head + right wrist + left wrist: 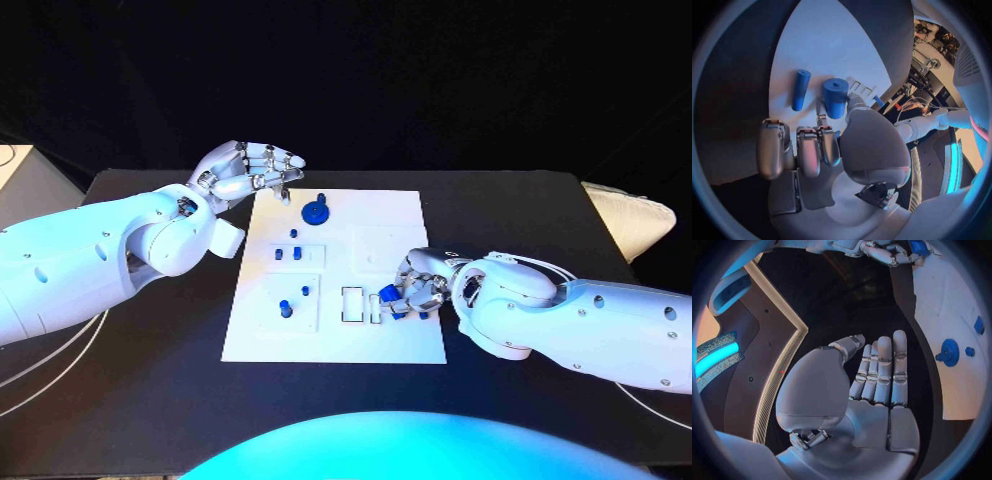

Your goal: Assemble the parts on the task board

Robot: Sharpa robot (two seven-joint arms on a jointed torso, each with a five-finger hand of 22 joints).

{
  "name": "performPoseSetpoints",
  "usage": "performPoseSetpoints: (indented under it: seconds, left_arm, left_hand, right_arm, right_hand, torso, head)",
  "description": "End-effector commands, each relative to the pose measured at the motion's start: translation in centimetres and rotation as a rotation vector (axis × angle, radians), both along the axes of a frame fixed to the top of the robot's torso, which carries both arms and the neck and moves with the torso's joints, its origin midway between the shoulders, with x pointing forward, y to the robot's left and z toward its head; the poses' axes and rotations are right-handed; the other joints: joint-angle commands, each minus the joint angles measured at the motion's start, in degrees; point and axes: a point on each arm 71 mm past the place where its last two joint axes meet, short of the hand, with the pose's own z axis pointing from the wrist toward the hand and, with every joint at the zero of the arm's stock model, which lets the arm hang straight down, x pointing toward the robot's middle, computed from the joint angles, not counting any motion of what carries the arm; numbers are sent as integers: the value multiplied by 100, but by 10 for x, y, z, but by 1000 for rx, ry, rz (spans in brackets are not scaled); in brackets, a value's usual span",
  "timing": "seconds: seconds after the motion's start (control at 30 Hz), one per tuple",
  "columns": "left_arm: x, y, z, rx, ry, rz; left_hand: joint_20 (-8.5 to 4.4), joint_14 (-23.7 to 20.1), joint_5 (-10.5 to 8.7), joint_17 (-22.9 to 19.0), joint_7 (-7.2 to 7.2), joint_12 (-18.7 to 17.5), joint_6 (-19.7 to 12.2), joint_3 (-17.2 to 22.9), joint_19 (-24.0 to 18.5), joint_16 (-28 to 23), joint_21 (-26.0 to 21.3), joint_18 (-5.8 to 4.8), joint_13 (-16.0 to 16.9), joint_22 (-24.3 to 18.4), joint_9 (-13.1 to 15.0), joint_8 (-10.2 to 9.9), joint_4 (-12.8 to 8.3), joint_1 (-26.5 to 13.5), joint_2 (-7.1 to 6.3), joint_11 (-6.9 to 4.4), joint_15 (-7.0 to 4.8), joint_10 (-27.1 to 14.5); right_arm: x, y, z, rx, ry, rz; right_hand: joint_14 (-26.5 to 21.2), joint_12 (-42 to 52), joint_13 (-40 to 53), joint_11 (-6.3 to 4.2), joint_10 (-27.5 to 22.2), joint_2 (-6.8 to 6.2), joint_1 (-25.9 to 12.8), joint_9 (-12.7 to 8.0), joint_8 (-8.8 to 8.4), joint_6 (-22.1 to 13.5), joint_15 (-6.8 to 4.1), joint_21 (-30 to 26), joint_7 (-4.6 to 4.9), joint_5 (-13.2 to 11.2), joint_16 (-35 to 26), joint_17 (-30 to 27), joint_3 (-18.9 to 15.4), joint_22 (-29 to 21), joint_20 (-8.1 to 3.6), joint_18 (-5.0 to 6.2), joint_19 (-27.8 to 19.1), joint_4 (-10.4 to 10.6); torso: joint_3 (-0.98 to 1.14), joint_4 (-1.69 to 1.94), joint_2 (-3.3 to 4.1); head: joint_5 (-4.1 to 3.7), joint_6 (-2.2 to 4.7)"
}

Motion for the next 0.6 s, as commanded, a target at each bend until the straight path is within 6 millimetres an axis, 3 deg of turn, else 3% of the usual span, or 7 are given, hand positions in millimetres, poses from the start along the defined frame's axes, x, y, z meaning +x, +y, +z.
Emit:
performPoseSetpoints:
  seconds: [0.03, 0.6]
  left_arm:
    - [-1, -1, 0, -12, 4, -13]
    - [-1, 0, 0, -8, 11, -14]
  left_hand:
    - [19, -29, 19, -3, 3, -30, -30, -8, -26, -22, -47, 83, -13, -12, -9, 17, 41, -69, 16, 28, 24, -17]
    - [22, -31, 18, -2, 4, -32, -32, -13, -26, -22, -55, 82, -16, -17, -11, 20, 54, -81, 18, 31, 27, -24]
  right_arm:
    - [-3, -6, -3, 49, 20, -52]
    - [-5, 0, 15, 263, 178, -134]
  right_hand:
    - [524, 10, 1008, -36, 232, 88, 81, 18, 49, 92, -31, 63, -10, 152, 35, 1137, 55, 798, -28, -48, 257, 5]
    - [547, 125, 1132, -87, 334, 190, -7, 7, 98, 244, -74, 199, -69, 111, 70, 1235, 110, 890, -62, -77, 304, 11]
  torso:
    - [2, -3, 2]
    - [-5, 4, 1]
  head:
    - [10, 0]
    - [67, 0]
